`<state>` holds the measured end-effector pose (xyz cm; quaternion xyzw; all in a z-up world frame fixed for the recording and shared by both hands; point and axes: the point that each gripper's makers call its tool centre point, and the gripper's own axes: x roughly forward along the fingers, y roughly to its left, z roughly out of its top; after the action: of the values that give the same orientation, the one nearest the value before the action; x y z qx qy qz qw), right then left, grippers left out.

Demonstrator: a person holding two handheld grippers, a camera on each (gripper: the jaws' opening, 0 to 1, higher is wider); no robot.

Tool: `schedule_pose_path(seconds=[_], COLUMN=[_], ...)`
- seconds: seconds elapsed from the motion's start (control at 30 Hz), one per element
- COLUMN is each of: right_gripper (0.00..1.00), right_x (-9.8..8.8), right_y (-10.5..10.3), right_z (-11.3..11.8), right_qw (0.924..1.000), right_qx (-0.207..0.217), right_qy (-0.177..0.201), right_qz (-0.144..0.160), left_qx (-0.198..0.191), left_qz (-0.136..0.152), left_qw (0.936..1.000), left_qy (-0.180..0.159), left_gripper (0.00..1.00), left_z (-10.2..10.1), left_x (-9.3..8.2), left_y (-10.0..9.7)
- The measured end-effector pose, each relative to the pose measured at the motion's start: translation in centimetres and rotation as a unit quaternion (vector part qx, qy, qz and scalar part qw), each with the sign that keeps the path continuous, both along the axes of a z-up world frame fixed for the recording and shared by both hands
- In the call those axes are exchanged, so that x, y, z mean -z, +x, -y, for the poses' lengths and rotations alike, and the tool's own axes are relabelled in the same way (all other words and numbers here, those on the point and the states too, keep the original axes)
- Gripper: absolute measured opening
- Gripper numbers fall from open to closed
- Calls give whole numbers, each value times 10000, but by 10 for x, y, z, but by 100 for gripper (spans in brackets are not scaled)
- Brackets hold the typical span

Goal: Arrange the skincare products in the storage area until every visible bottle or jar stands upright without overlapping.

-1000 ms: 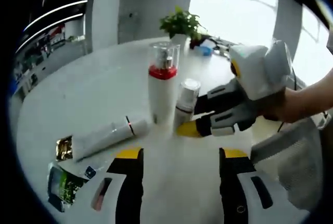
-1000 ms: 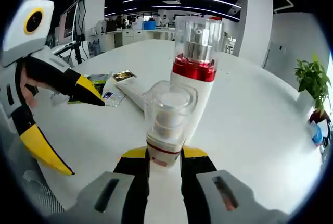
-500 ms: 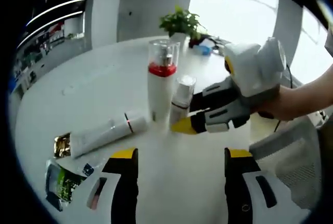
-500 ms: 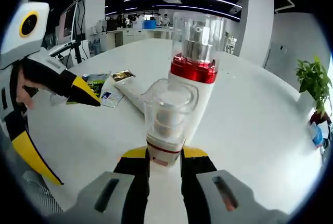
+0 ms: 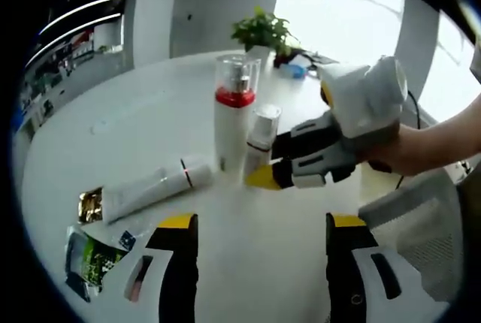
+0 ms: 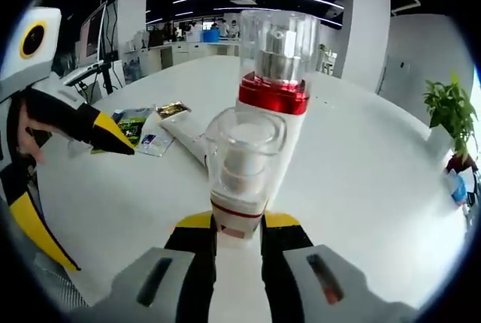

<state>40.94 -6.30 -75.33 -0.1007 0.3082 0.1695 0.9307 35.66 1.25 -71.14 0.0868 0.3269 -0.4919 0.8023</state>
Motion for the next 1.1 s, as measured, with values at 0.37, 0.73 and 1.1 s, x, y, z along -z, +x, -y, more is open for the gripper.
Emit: schedule_pose_path(seconds=[0.37,0.73,1.1], right_gripper=[26,30,39], right_x=[16,11,4], right_y=[-18,-22,-19], right_z=[5,4,-5], right_qw=[9989,9984,9973], right_qx=[245,344,523], right_qy=[253,317,458], right_qz=[-317,-307,-232], left_qx=[-35,-72,-78], left_qz=[-11,-20,-100], left_qw=[10000,10000,9999], left_qy=[-2,-32,-39], left_gripper=[67,67,69], left_z=[-2,-5,-10], left_x=[-1,-6,-5], left_y=[-2,-10,-18])
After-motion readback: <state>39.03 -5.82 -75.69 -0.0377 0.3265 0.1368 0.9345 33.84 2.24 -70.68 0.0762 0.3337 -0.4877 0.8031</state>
